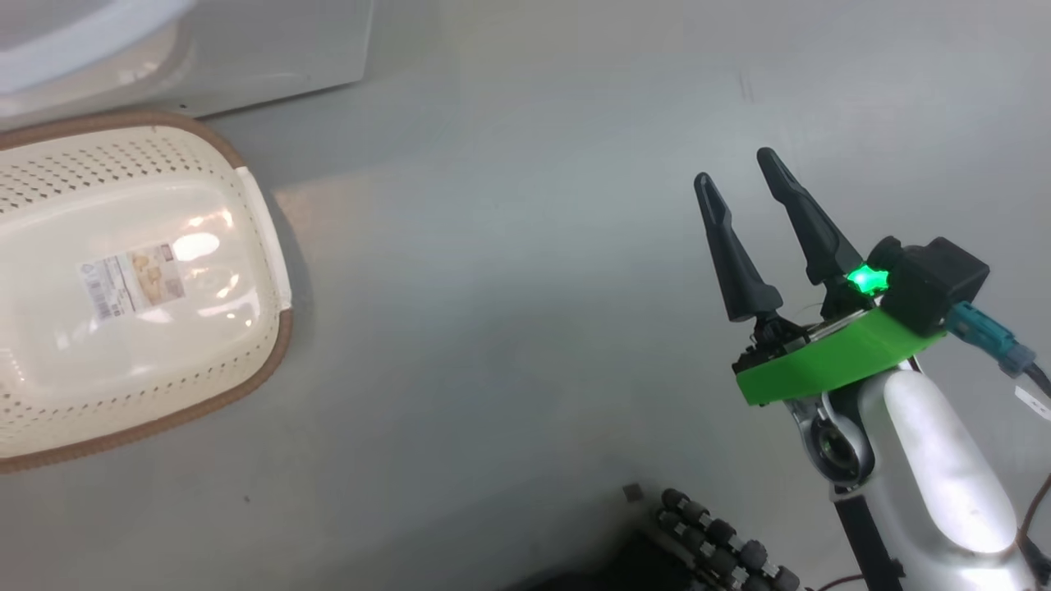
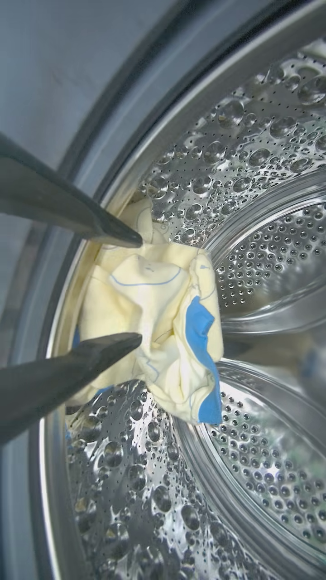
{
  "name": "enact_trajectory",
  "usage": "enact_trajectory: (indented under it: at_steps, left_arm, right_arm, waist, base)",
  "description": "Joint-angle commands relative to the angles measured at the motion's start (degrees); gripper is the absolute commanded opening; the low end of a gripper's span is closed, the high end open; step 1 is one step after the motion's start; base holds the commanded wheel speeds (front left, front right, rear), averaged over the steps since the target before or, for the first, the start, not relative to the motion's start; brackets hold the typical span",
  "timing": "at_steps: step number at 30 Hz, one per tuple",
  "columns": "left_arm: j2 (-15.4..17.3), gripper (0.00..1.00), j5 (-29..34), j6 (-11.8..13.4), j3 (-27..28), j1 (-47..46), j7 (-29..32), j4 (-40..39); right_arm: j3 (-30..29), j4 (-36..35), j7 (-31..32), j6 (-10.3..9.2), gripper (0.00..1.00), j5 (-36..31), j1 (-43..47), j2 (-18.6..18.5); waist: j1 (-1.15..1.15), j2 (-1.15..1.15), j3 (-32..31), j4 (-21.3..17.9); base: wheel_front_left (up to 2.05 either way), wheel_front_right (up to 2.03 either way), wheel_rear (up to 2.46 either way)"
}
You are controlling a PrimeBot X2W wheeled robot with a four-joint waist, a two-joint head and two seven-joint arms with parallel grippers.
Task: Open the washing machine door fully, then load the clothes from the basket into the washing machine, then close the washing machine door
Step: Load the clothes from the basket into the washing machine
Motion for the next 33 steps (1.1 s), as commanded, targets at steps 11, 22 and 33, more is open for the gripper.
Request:
enact_trajectory:
  at_steps: [11,22,33]
  left_arm:
    - [-2.6,1.00,-0.9,4.1,2.0,18.8,-6.0,-16.0]
    - [-8.3,1.00,2.7,10.1,1.9,43.4,-7.1,-38.1]
    - [-14.5,1.00,6.3,11.7,1.9,59.2,-7.1,-47.5]
  right_arm:
    - [-2.2,-0.2,-0.5,0.01,1.00,-3.5,4.1,-0.5]
    - [-6.3,-2.9,2.5,0.01,1.00,-7.3,7.8,-0.5]
    - [-8.6,-6.7,6.8,0.01,1.00,-10.5,12.2,-0.5]
  waist:
    - [0.01,0.00,-8.3,5.3]
    - [0.01,0.00,-15.9,10.7]
    - [0.01,0.00,-23.2,15.0]
  base:
    - [0.00,0.00,0.00]
    - [0.00,0.00,0.00]
    - [0.00,0.00,0.00]
